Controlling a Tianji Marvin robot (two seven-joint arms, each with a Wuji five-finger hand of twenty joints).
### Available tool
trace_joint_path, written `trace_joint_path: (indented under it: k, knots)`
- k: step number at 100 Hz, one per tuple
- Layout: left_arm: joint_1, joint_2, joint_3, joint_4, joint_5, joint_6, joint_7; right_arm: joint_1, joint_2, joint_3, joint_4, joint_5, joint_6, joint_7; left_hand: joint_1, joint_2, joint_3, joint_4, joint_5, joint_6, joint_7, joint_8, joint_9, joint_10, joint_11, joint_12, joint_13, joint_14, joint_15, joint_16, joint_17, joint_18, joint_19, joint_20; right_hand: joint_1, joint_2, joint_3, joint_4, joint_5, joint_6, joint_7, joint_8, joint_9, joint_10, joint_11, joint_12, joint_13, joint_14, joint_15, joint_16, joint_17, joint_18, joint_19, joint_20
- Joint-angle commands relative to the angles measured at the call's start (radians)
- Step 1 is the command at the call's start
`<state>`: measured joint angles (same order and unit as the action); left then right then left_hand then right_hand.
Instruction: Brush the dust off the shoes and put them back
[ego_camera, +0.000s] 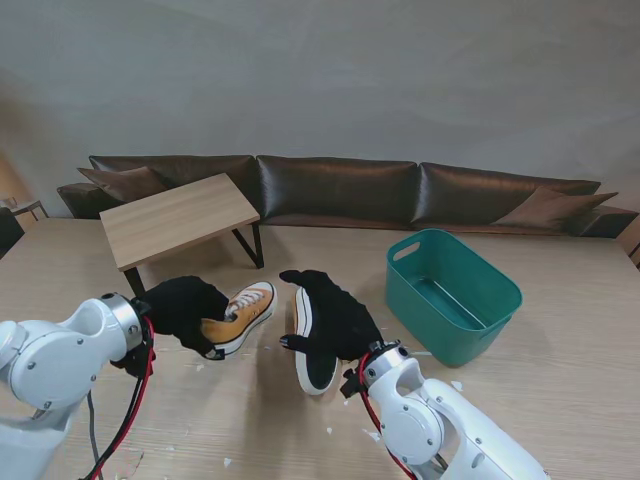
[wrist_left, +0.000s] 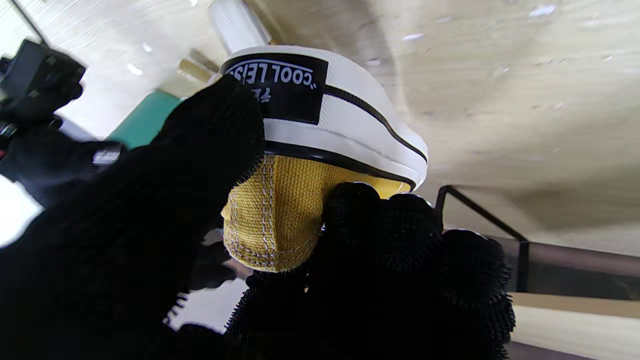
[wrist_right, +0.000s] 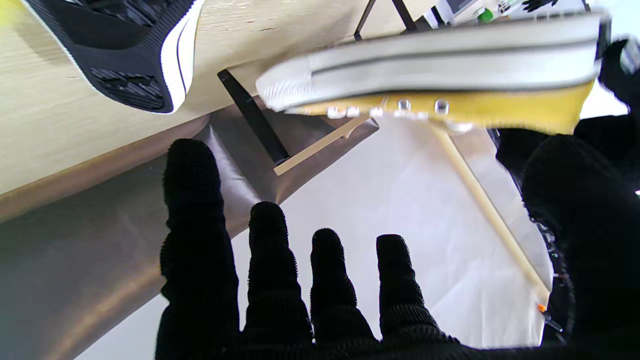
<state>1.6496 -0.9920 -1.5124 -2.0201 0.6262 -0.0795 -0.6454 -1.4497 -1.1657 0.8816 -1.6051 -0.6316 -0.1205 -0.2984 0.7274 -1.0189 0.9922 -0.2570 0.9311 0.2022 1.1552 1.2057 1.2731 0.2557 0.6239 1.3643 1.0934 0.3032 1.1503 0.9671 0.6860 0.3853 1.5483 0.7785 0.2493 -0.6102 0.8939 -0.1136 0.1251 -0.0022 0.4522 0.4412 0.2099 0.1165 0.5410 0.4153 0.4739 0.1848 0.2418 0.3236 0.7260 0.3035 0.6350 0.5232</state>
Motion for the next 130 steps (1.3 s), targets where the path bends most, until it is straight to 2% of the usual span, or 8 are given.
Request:
trace_joint_path:
  k: [1, 7, 10, 27, 47, 102, 117, 130]
  knots:
    - [-0.041, 0.006, 0.004, -0.039, -0.023, 0.017, -0.023, 0.009, -0.010, -0.018, 0.004, -0.015, -0.003, -0.002, 0.174, 0.121, 0.255, 0.143, 0.144, 0.148, 0.516, 0.143, 0.067, -0.100, 0.083, 0.046, 0.053, -0.039, 0.033, 0.012, 0.018, -0.021, 0.040, 0.009, -0.016, -0.031, -0.033, -0.019, -0.056, 0.019, -0.059, -0.011, -0.043, 0.003, -0.048, -0.038, -0.055, 0.009, -0.025, -0.015, -0.589, -0.021, -0.052, 0.012]
    - [-0.065, 0.008, 0.016, -0.041, -0.048, 0.028, -0.032, 0.018, -0.013, -0.034, 0.008, -0.031, 0.010, -0.021, 0.176, 0.122, 0.248, 0.145, 0.142, 0.150, 0.514, 0.148, 0.065, -0.098, 0.082, 0.048, 0.050, -0.035, 0.035, 0.012, 0.015, -0.019, 0.042, 0.013, -0.022, -0.028, -0.038, -0.020, -0.055, 0.043, -0.126, 0.000, -0.043, 0.023, -0.090, -0.054, -0.068, 0.070, -0.060, -0.035, -0.579, -0.012, -0.073, 0.028]
    - [-0.078, 0.009, 0.022, -0.042, -0.062, 0.034, -0.038, 0.024, -0.016, -0.043, 0.011, -0.041, 0.021, -0.036, 0.177, 0.123, 0.248, 0.145, 0.142, 0.150, 0.514, 0.148, 0.064, -0.098, 0.082, 0.048, 0.050, -0.035, 0.035, 0.012, 0.015, -0.019, 0.042, 0.014, -0.028, -0.034, -0.030, -0.025, -0.039, 0.057, -0.217, 0.091, -0.045, 0.034, -0.111, -0.050, -0.077, 0.092, -0.078, -0.055, -0.574, -0.006, -0.102, 0.060]
    - [-0.134, 0.013, 0.065, -0.042, -0.139, 0.074, -0.067, 0.059, -0.027, -0.083, 0.027, -0.108, 0.099, -0.105, 0.180, 0.130, 0.239, 0.144, 0.136, 0.153, 0.511, 0.153, 0.060, -0.094, 0.079, 0.051, 0.044, -0.032, 0.036, 0.012, 0.009, -0.015, 0.043, 0.017, -0.078, -0.076, 0.041, -0.047, -0.013, 0.131, -0.395, 0.241, -0.052, 0.067, -0.214, -0.046, -0.121, 0.091, -0.143, -0.082, -0.600, -0.009, -0.158, 0.090]
    - [-0.178, 0.018, 0.111, -0.036, -0.174, 0.092, -0.095, 0.097, -0.027, -0.102, 0.044, -0.171, 0.162, -0.136, 0.180, 0.133, 0.231, 0.142, 0.135, 0.154, 0.509, 0.158, 0.059, -0.095, 0.076, 0.052, 0.042, -0.033, 0.037, 0.011, 0.009, -0.015, 0.042, 0.021, -0.109, -0.085, 0.057, -0.046, -0.006, 0.184, -0.396, 0.258, -0.061, 0.078, -0.233, -0.040, -0.166, 0.056, -0.157, -0.083, -0.667, -0.033, -0.200, 0.088]
    - [-0.232, 0.014, 0.174, -0.006, -0.206, 0.092, -0.076, 0.099, -0.018, -0.127, 0.054, -0.178, 0.058, -0.122, 0.187, 0.139, 0.219, 0.137, 0.130, 0.157, 0.504, 0.167, 0.056, -0.089, 0.068, 0.052, 0.037, -0.029, 0.035, 0.009, 0.005, -0.012, 0.039, 0.025, -0.178, -0.095, 0.088, -0.064, -0.005, 0.185, -0.400, 0.263, -0.049, 0.054, -0.230, 0.014, -0.132, 0.051, -0.113, -0.049, -0.745, -0.027, -0.246, 0.121]
    - [-0.234, 0.012, 0.180, -0.008, -0.216, 0.094, -0.068, 0.107, -0.021, -0.138, 0.062, -0.186, 0.052, -0.137, 0.189, 0.139, 0.214, 0.135, 0.127, 0.160, 0.501, 0.169, 0.055, -0.089, 0.067, 0.052, 0.036, -0.027, 0.034, 0.008, 0.001, -0.010, 0.036, 0.026, -0.166, -0.101, 0.096, -0.065, -0.005, 0.165, -0.329, 0.276, -0.046, 0.052, -0.153, 0.011, -0.105, 0.047, -0.088, -0.038, -0.717, -0.021, -0.254, 0.132]
    - [-0.243, 0.011, 0.189, -0.010, -0.225, 0.088, -0.063, 0.132, -0.040, -0.167, 0.097, -0.193, 0.063, -0.216, 0.187, 0.141, 0.211, 0.133, 0.127, 0.161, 0.501, 0.170, 0.053, -0.089, 0.065, 0.050, 0.034, -0.027, 0.033, 0.007, 0.001, -0.010, 0.036, 0.027, -0.123, -0.113, 0.107, -0.057, 0.067, 0.151, 0.023, 0.219, -0.025, 0.037, 0.159, 0.093, 0.017, 0.032, 0.073, 0.034, -0.609, -0.004, -0.222, 0.153]
